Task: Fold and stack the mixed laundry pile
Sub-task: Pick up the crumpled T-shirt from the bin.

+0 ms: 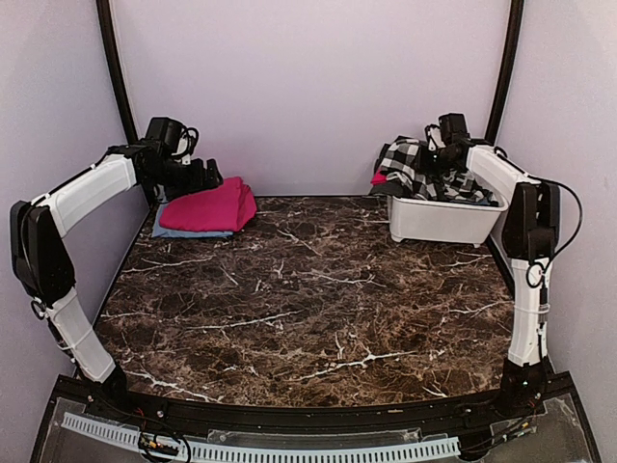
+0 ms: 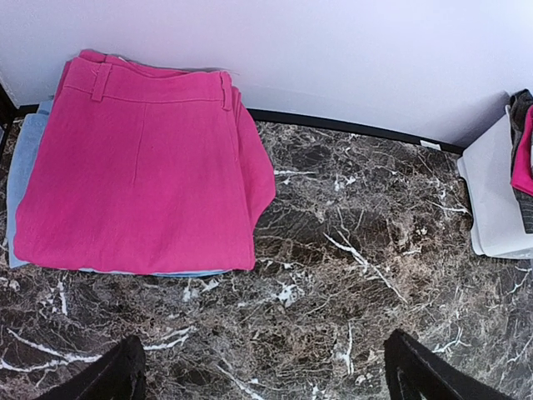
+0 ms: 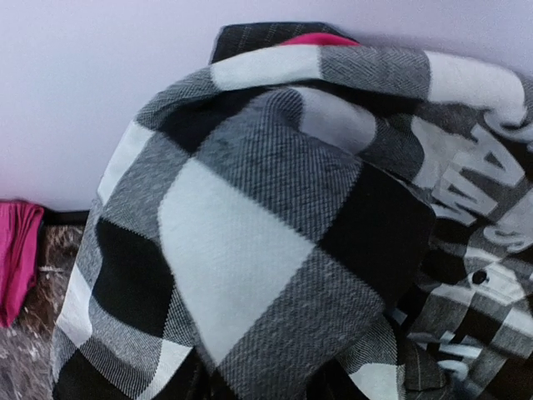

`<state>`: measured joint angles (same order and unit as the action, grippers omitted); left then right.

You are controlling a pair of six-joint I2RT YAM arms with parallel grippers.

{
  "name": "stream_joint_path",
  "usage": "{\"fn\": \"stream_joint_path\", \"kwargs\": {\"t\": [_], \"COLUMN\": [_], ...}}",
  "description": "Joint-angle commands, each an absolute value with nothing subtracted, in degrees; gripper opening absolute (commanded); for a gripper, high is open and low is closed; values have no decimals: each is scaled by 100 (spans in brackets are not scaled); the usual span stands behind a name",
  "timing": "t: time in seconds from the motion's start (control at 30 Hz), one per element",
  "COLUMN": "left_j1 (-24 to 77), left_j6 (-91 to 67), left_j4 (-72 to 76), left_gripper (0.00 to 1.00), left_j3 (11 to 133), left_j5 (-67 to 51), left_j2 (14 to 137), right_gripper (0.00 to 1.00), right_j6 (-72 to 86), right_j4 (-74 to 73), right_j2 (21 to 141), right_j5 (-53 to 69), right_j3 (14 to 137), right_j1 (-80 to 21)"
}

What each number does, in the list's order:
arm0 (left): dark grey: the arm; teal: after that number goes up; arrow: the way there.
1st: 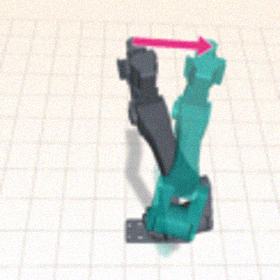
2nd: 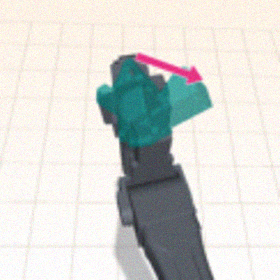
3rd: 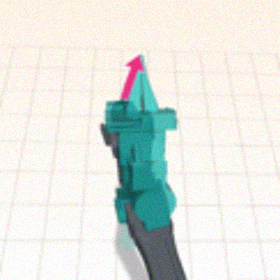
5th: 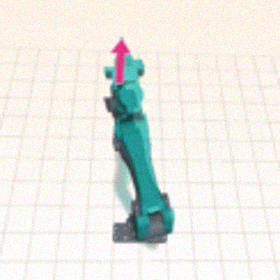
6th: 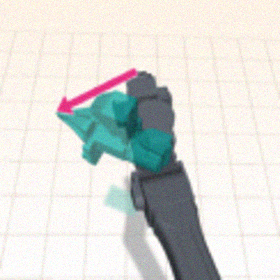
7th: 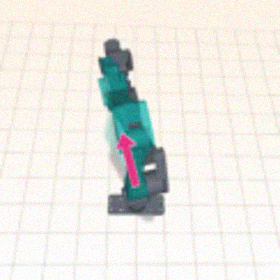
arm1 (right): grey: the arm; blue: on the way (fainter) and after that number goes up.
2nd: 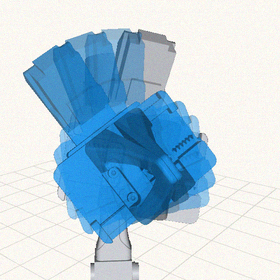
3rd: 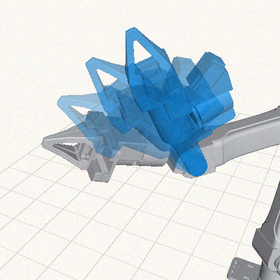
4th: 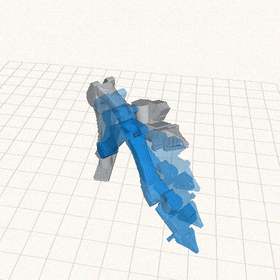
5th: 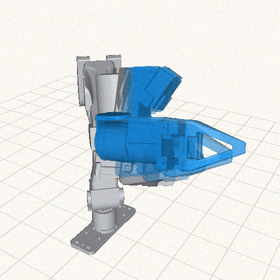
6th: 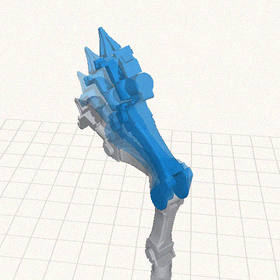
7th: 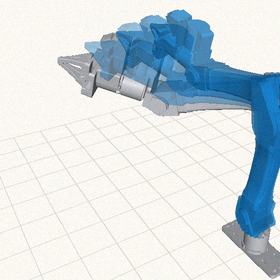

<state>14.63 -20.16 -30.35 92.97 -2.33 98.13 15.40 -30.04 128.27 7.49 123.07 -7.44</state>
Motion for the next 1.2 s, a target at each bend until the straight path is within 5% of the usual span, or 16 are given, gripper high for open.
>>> {"fn": "stream_joint_path", "kwargs": {"t": [0.0, 0.1, 0.33, 0.47, 0.63, 0.73, 0.8, 0.97, 1.17], "left_j1": [1485, 1485, 1485, 1490, 1485, 1485, 1485, 1485, 1485], "left_j6": [-2061, -2094, -2116, -2133, -2121, -2095, -2086, -2092, -2092], "left_j4": [-2931, -2896, -2871, -2848, -2848, -2843, -2849, -2824, -2815], "left_gripper": [99, 99, 99, 99, 99, 99, 99, 99, 99], "left_j3": [9168, 9157, 9123, 9125, 9140, 9160, 9178, 9174, 9185], "left_j5": [-312, -370, -473, -540, -549, -545, -536, -593, -629], "left_j2": [9626, 9626, 9559, 9546, 9520, 9510, 9518, 9546, 9571], "right_gripper": [15, 1, 1, 13, 5, 24, 27, 0, 0], "right_j6": [1524, 1464, 1351, 1321, 1455, 1535, 1538, 1624, 1563], "right_j4": [-2706, -2660, -2390, -2437, -2222, -2187, -2237, -1974, -1987], "right_j2": [12321, 11969, 11197, 11138, 11013, 10986, 10980, 10829, 10791], "right_j5": [684, 619, 558, 723, 850, 1022, 986, 1053, 1072], "right_j3": [12615, 12609, 12390, 12382, 11868, 11682, 11545, 10857, 10761], "right_j1": [-584, -525, -386, -277, -157, -100, -88, -53, 83]}}
